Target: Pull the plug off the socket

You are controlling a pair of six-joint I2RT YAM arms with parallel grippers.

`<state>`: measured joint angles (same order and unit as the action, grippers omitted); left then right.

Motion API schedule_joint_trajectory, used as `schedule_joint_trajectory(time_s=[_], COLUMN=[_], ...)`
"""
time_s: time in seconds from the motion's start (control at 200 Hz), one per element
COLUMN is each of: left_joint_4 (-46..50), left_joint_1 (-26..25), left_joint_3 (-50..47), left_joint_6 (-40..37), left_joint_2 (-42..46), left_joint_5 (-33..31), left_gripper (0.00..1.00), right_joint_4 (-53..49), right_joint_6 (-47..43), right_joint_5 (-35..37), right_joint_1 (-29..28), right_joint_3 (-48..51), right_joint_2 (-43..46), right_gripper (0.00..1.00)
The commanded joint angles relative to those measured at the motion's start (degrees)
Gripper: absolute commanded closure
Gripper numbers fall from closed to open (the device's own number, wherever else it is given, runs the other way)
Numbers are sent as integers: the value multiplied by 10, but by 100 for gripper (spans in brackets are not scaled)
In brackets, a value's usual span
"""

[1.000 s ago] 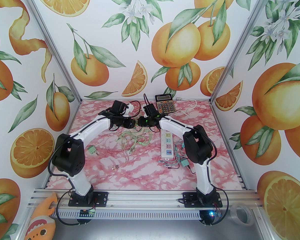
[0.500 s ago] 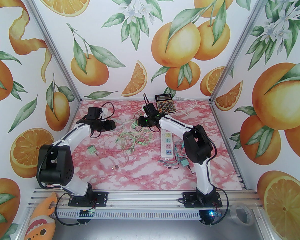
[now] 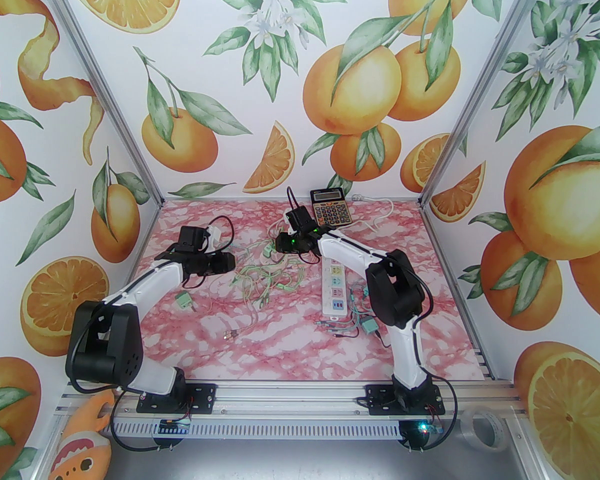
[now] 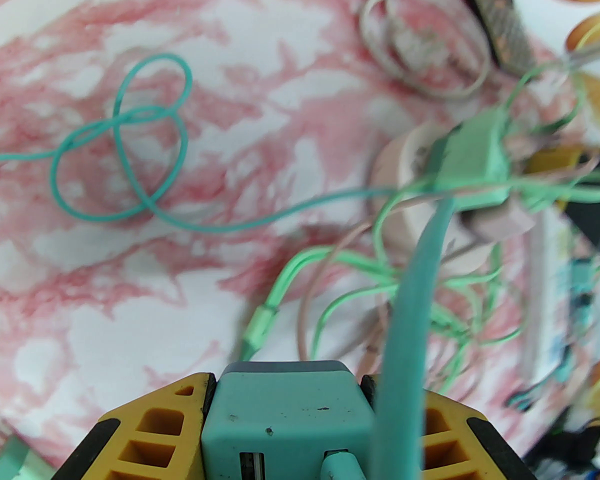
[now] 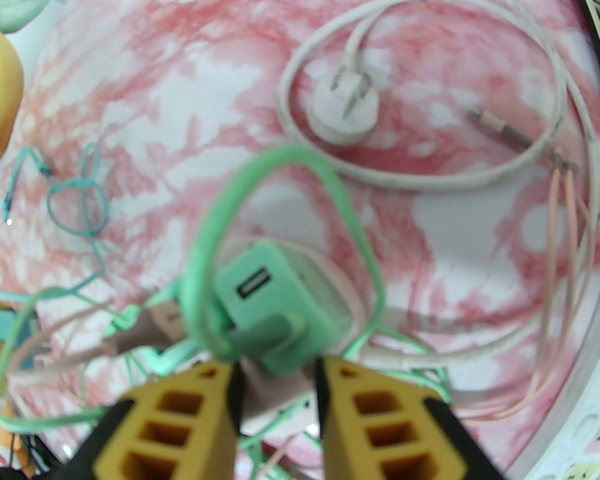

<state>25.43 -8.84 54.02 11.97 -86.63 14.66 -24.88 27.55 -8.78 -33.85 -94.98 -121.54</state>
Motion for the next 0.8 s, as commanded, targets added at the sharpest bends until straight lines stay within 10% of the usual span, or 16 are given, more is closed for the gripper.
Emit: schedule_joint_trajectory(time_s=[0.0,0.425,0.796], left_joint_4=[62,97,59], left_joint_1=[-22,-30,-78], left_joint_3=[19,73,107], left_joint_6=[-38,-32,-11], left_joint_2=[-25,25,53], left_joint_5=[-92,-86,-14], left_gripper=[66,29,39], right_joint_4=[-101,-90,-39], right_joint_6=[-6,-1,-35], right_joint_5=[14,3,7], right_joint_1=[-5,-5,0], right_joint_3=[19,16,32], right_joint_2=[-38,-10,86], right_gripper=[69,62,46])
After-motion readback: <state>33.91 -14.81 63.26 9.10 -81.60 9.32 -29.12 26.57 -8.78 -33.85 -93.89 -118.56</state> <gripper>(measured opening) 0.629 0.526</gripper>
